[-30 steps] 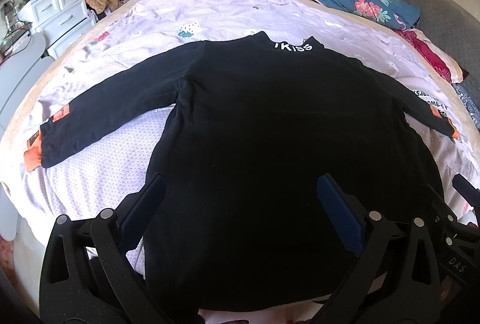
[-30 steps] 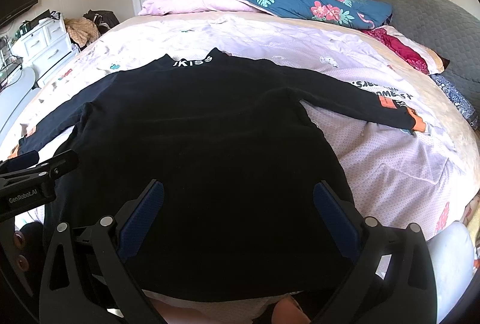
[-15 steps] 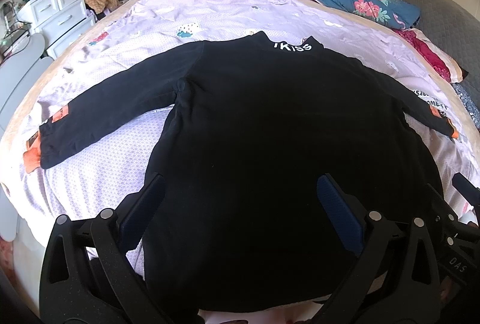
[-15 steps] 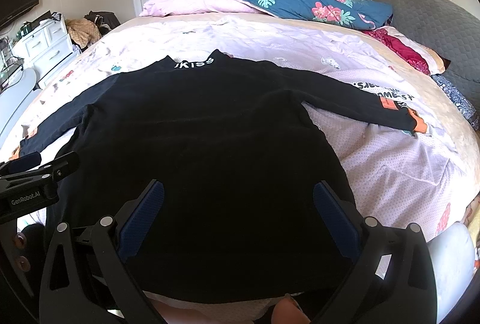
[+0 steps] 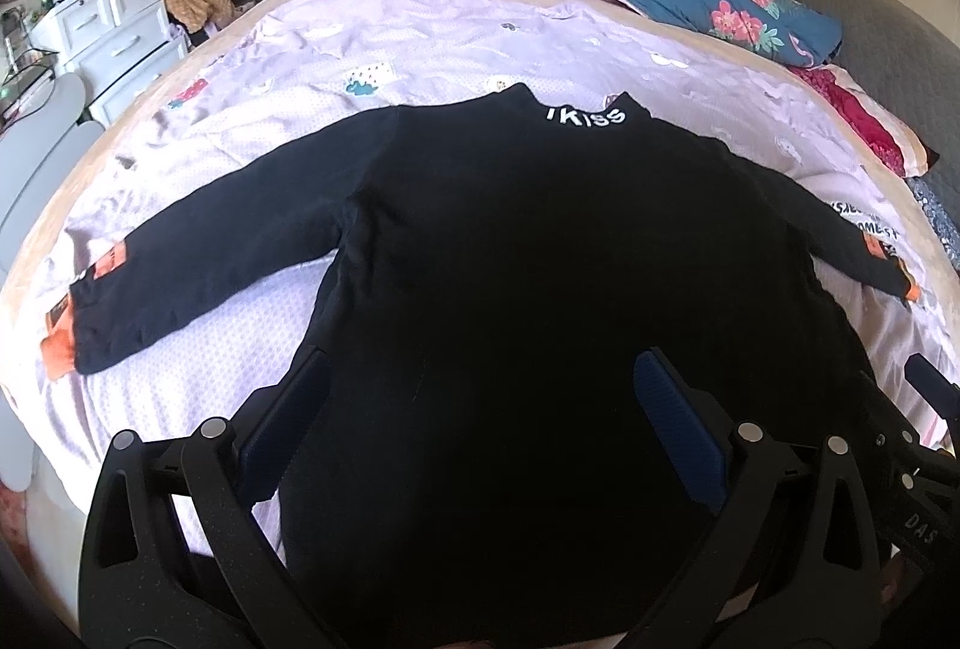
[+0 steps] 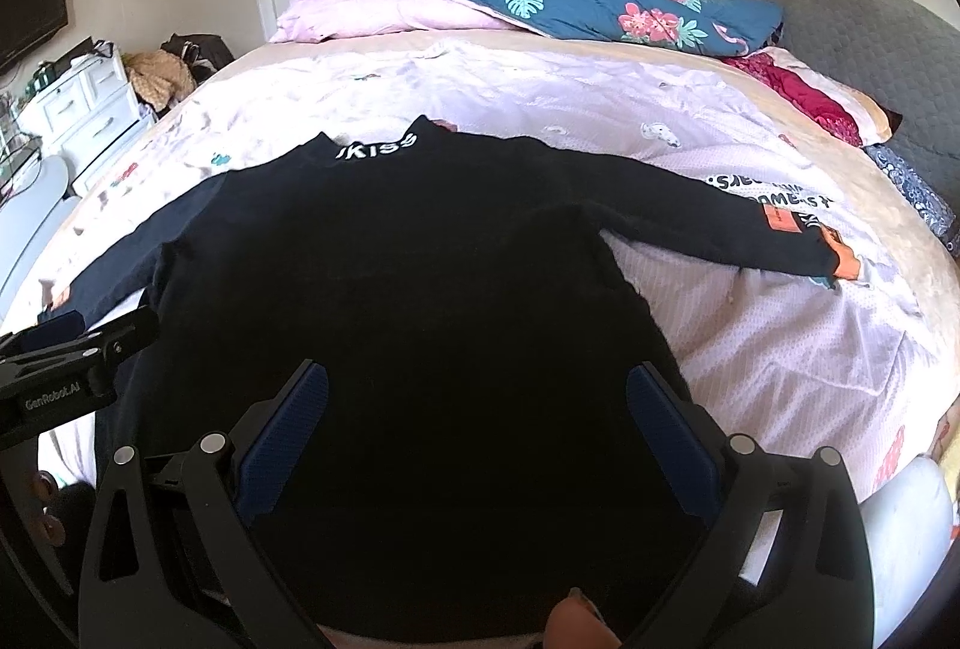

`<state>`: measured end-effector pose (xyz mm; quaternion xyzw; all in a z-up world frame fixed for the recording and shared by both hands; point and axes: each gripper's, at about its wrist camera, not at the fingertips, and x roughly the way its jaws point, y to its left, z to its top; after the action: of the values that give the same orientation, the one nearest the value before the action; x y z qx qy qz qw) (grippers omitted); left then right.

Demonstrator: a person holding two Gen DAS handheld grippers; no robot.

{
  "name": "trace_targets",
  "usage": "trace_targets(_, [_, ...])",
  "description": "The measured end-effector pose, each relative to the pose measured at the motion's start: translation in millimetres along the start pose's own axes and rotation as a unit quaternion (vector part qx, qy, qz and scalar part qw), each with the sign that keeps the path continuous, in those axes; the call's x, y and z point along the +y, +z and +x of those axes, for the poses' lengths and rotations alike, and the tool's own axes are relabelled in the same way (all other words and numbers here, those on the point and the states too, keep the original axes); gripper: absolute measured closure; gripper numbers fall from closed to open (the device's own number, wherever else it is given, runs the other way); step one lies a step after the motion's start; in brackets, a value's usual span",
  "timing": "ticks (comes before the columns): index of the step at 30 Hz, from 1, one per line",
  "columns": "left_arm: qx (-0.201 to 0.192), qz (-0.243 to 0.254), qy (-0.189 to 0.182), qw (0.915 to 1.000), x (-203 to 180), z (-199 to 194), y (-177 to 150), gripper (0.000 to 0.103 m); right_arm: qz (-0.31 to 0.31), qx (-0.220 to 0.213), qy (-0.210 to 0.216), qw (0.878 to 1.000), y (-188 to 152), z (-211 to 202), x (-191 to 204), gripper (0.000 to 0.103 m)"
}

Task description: Fold small clothes

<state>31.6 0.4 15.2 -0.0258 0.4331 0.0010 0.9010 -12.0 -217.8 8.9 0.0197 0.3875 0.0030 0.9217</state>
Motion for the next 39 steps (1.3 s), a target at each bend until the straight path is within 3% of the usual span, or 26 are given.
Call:
trace_targets(24, [0.017, 0.007, -0.037, 0.9992, -42, 44, 66, 0.008, 0.085, -0.01, -0.029, 0.996, 71, 40, -59, 0.004])
trace_targets(39, [0.038, 0.038, -0.058, 0.9969, -91, 81, 92, 0.008, 0.197, 0.0, -0.098, 0.975, 98, 73, -148, 0.004])
